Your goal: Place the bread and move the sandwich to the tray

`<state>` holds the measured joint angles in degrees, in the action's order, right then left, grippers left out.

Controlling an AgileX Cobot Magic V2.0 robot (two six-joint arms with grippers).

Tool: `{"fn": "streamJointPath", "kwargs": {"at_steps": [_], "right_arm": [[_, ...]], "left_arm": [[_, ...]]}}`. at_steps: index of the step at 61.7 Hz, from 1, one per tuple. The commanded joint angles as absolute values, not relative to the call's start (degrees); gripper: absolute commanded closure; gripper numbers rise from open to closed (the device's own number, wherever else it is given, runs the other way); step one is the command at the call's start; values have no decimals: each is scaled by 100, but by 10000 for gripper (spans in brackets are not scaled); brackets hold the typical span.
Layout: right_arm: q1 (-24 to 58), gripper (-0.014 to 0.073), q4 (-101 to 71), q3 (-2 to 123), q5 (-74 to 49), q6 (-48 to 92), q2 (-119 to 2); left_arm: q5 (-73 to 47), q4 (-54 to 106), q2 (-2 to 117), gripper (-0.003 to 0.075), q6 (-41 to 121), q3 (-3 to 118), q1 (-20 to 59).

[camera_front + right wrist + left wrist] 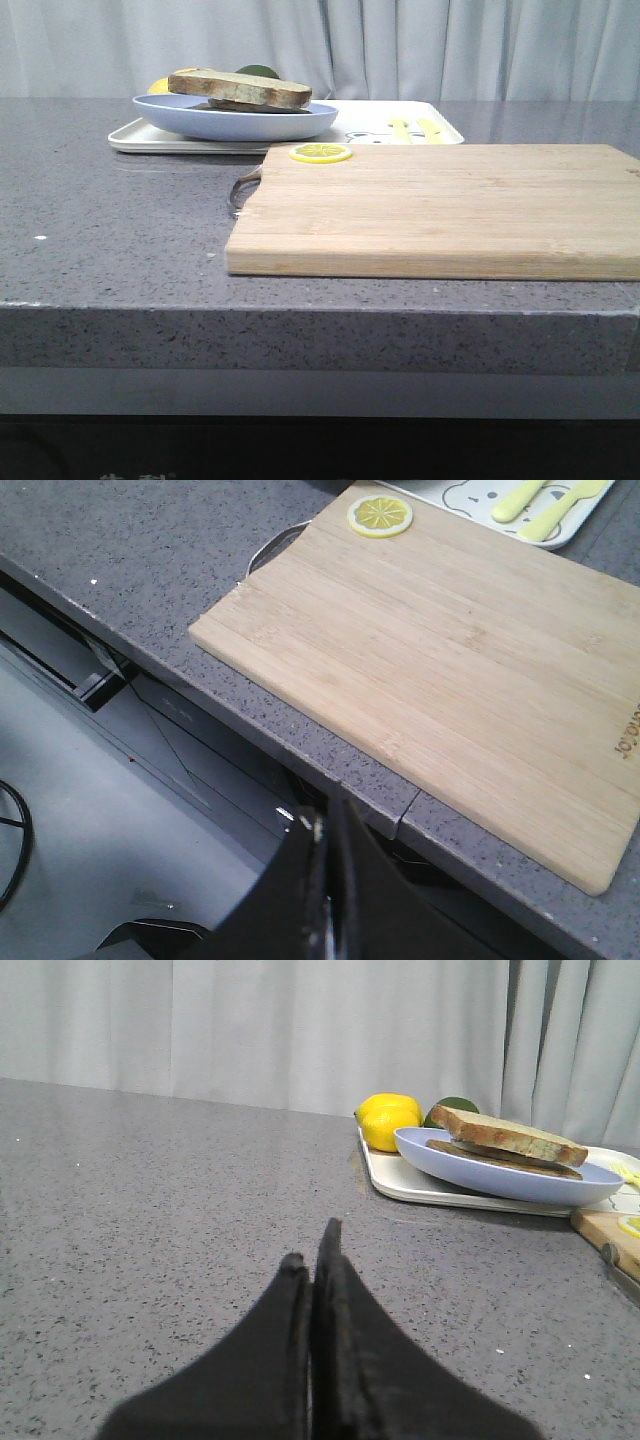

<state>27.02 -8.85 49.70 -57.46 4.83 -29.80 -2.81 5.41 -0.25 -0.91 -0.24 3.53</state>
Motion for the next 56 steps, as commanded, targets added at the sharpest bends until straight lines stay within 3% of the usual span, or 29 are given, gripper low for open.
{"fn": "streamJointPath", "kwargs": {"at_steps": [1, 20, 28, 43, 56], "right_arm": [[2677, 662, -924, 5084, -5385, 508, -3014], [2662, 662, -924, 5067, -5377, 508, -2971], [2004, 662, -888, 4826, -5029, 508, -2711], [415, 661, -812, 3349, -3107, 508, -1889], [315, 661, -811, 1672, -1244, 508, -845]], "left_arm": [[208, 545, -154, 741, -129, -37, 361], [208, 545, -154, 741, -129, -37, 361], [208, 545, -154, 741, -129, -37, 361], [208, 545, -154, 741, -129, -37, 361], [208, 545, -154, 741, -129, -37, 361]]}}
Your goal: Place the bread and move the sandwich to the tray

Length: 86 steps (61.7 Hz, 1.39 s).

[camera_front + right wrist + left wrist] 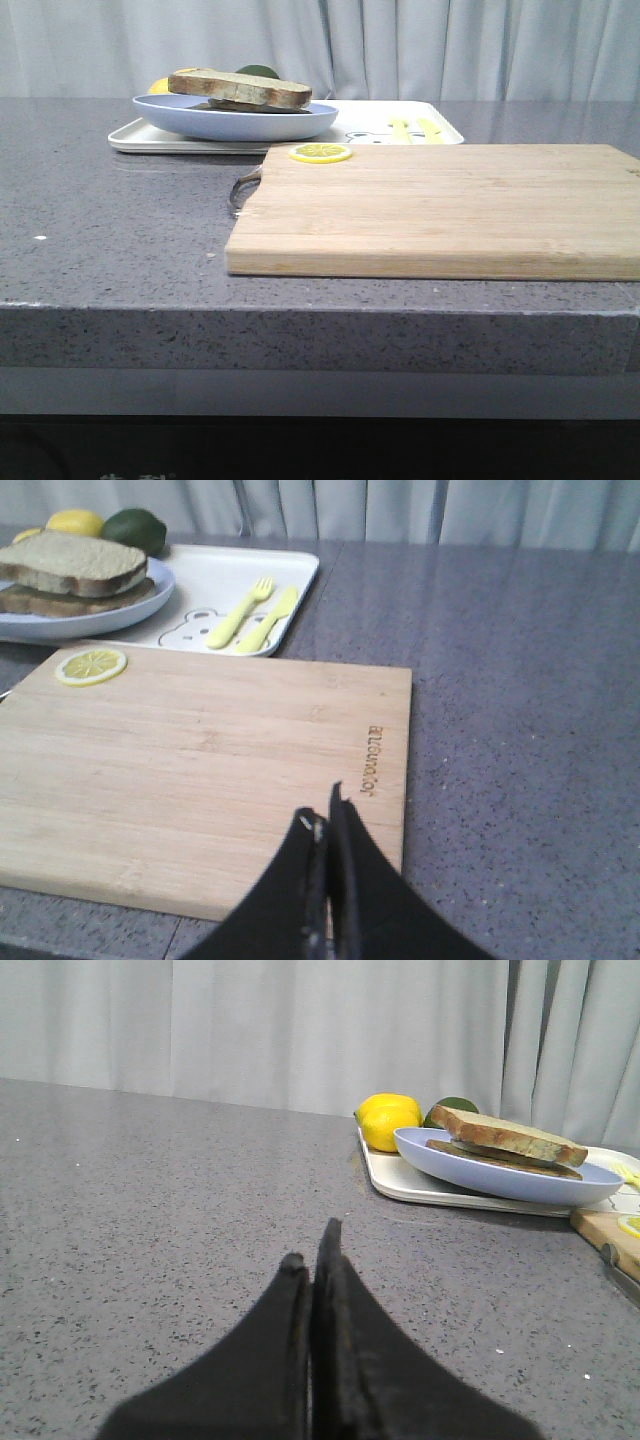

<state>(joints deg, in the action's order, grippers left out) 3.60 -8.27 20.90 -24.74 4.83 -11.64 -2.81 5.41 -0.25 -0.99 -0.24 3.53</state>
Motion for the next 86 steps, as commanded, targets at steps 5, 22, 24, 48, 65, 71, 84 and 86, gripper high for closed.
{"fn": "streamJointPath", "kwargs": {"at_steps": [5, 22, 24, 48, 65, 71, 84, 86], "right_arm": [[315, 661, -811, 1109, -657, 508, -494], [208, 661, -815, -135, 337, 508, 159], [201, 661, -815, -139, 333, 508, 159], [195, 661, -815, -141, 317, 508, 159], [195, 661, -815, -141, 327, 508, 165], [195, 661, -815, -141, 386, 313, 165], [84, 661, -404, -141, 340, -228, 165], [10, 661, -404, -141, 334, -228, 165]], "left_arm": [[208, 545, -154, 741, -129, -37, 361], [208, 545, -154, 741, -129, -37, 361], [208, 545, -154, 741, -129, -37, 361], [208, 545, -150, 741, -129, -37, 361], [208, 545, -150, 741, -129, -37, 361], [208, 545, -150, 741, -129, -37, 361], [208, 545, -150, 741, -129, -37, 361], [208, 545, -150, 741, -129, -37, 361]]}}
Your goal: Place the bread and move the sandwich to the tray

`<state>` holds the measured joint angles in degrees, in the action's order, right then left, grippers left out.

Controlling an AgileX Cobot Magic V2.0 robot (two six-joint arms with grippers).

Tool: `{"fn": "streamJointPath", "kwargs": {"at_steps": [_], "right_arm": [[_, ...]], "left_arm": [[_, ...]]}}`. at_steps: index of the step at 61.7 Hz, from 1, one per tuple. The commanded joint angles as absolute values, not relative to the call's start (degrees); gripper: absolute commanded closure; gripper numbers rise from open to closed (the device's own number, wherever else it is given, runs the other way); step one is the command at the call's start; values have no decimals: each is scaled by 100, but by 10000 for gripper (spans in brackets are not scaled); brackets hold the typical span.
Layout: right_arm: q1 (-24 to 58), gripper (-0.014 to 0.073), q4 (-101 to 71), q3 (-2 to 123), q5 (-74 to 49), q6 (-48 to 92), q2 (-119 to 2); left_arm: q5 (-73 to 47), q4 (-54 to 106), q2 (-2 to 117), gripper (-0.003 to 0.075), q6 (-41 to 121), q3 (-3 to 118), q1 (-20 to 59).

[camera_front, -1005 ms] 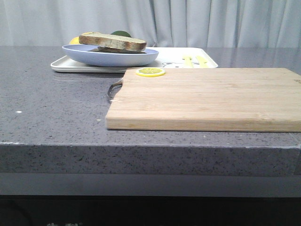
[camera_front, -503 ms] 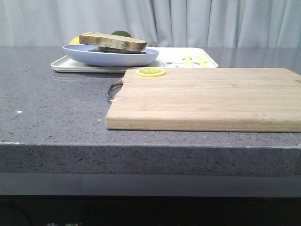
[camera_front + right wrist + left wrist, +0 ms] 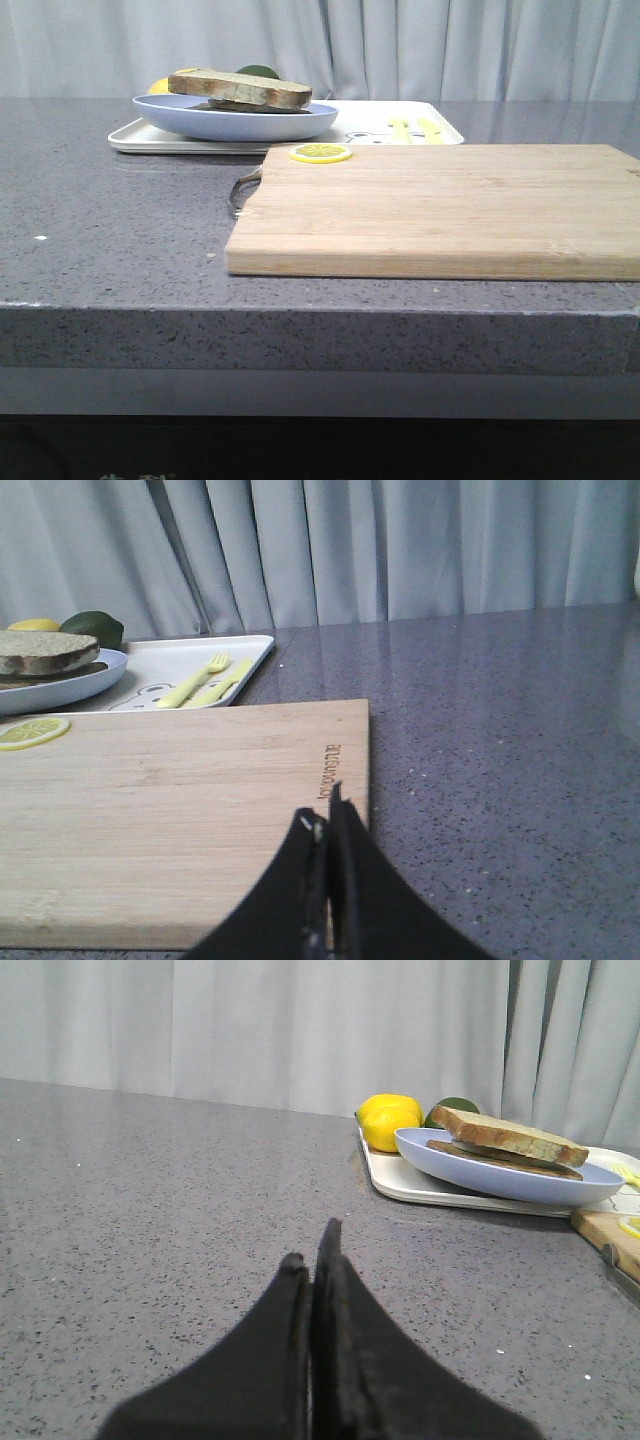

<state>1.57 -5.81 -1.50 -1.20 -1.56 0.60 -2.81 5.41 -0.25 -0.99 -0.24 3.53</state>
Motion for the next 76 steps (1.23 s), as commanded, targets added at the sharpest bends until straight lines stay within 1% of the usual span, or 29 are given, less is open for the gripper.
{"fn": "streamJointPath", "kwargs": {"at_steps": [1, 7, 76], "right_arm": [[-19, 661, -410, -141, 327, -228, 165], [-204, 661, -410, -141, 332, -224, 165], [-188, 661, -323, -141, 295, -153, 160]], "left_arm": [[208, 545, -150, 741, -129, -37, 361], [208, 545, -150, 741, -129, -37, 361], [208, 545, -150, 741, -129, -37, 361]]}}
